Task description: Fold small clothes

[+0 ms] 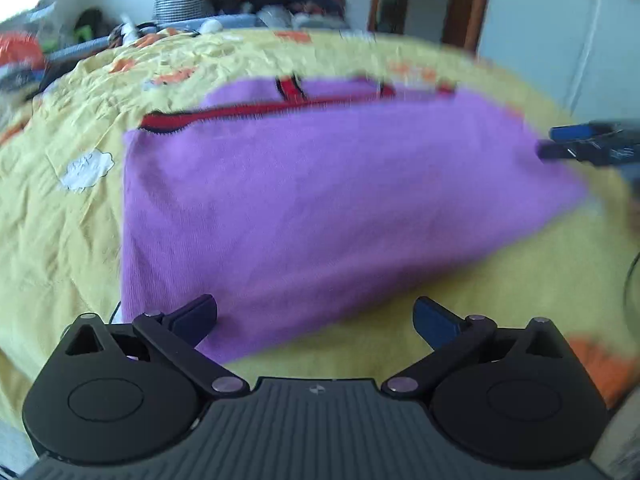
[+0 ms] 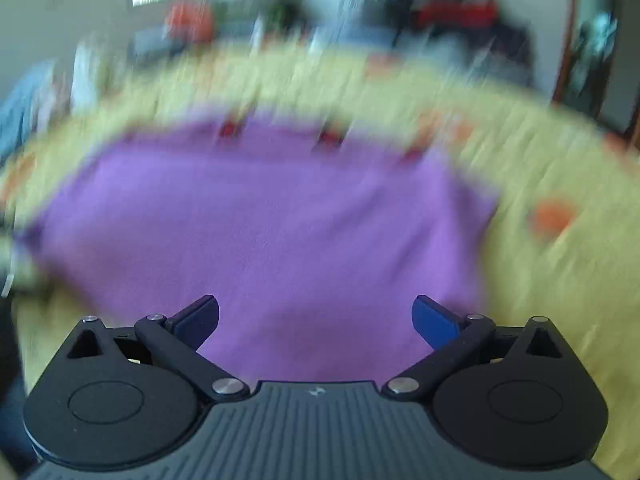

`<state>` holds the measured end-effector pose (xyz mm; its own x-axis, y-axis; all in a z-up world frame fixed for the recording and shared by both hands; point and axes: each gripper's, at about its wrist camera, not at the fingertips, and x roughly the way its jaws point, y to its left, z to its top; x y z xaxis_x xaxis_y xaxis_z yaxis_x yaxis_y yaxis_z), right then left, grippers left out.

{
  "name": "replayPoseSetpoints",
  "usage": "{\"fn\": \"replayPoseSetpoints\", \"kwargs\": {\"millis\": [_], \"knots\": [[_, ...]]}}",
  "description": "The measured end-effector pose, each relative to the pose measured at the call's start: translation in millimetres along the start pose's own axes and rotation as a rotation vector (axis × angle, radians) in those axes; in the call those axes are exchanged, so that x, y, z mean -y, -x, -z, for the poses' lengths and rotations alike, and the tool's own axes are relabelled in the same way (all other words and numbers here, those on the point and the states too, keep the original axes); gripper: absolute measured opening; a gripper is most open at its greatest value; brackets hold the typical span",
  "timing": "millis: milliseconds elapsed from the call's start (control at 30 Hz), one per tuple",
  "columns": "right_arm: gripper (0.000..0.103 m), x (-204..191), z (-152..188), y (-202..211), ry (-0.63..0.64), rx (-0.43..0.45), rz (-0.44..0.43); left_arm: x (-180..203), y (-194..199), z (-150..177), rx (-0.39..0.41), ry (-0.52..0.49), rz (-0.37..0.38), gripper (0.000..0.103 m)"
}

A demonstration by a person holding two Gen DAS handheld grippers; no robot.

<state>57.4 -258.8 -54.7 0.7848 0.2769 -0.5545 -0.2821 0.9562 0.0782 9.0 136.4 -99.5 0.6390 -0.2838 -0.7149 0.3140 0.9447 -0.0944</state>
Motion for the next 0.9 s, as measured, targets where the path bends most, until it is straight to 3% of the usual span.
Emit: {"fn": "replayPoseSetpoints", "kwargs": {"millis": [67, 133, 167, 200, 233, 267, 400, 433, 467, 600, 700, 900], "knots": [[0.103, 32.8, -24.2, -21.3, -0.06, 0.029, -0.011, -10.9, 0.3, -15.2, 0.028, 0.086, 0.017, 0.103], [0.103, 66.4, -37.3, -52.9, -0.172, 0.009, -0.084, -24.5, -6.9, -32.7, 0.048, 0.176, 0.029, 0.103], [0.092, 78.5, -39.5, -68.9, -0.218, -0.016, -0.102, -29.8, -10.7, -40.4, 0.058, 0.213, 0.034, 0.103], [0.058, 86.5, -40.2, -84.5, -0.247, -0.054, -0.097, -33.8, -14.9, -46.3, 0.064, 0.237, 0.043, 0.103], [0.043, 91.6, -38.9, -97.5, -0.257, -0.085, -0.106, -36.7, -17.8, -51.7, 0.063, 0.251, 0.039, 0.103], [0.036, 93.4, -37.3, -106.2, -0.256, -0.102, -0.118, -39.1, -22.3, -56.2, 0.061, 0.261, 0.024, 0.103], [0.035, 90.5, -32.1, -126.8, -0.235, -0.138, -0.109, -42.9, -34.8, -67.6, 0.035, 0.255, 0.021, 0.103], [0.03, 89.5, -31.4, -127.9, -0.234, -0.139, -0.108, -42.5, -36.5, -68.4, 0.023, 0.252, 0.016, 0.103], [0.004, 88.3, -31.4, -126.9, -0.23, -0.136, -0.117, -41.9, -38.8, -69.6, 0.01, 0.25, 0.009, 0.103], [0.003, 77.3, -37.9, -105.9, -0.157, -0.065, -0.038, -42.2, -44.8, -81.1, -0.006, 0.252, 0.038, 0.103], [0.003, 56.1, -37.7, -102.0, 0.05, -0.066, 0.096, -39.8, -51.4, -92.4, -0.01, 0.249, 0.061, 0.103], [0.003, 74.8, -37.9, -102.3, 0.015, -0.097, 0.134, -35.9, -61.2, -110.0, -0.012, 0.228, 0.071, 0.103]]}}
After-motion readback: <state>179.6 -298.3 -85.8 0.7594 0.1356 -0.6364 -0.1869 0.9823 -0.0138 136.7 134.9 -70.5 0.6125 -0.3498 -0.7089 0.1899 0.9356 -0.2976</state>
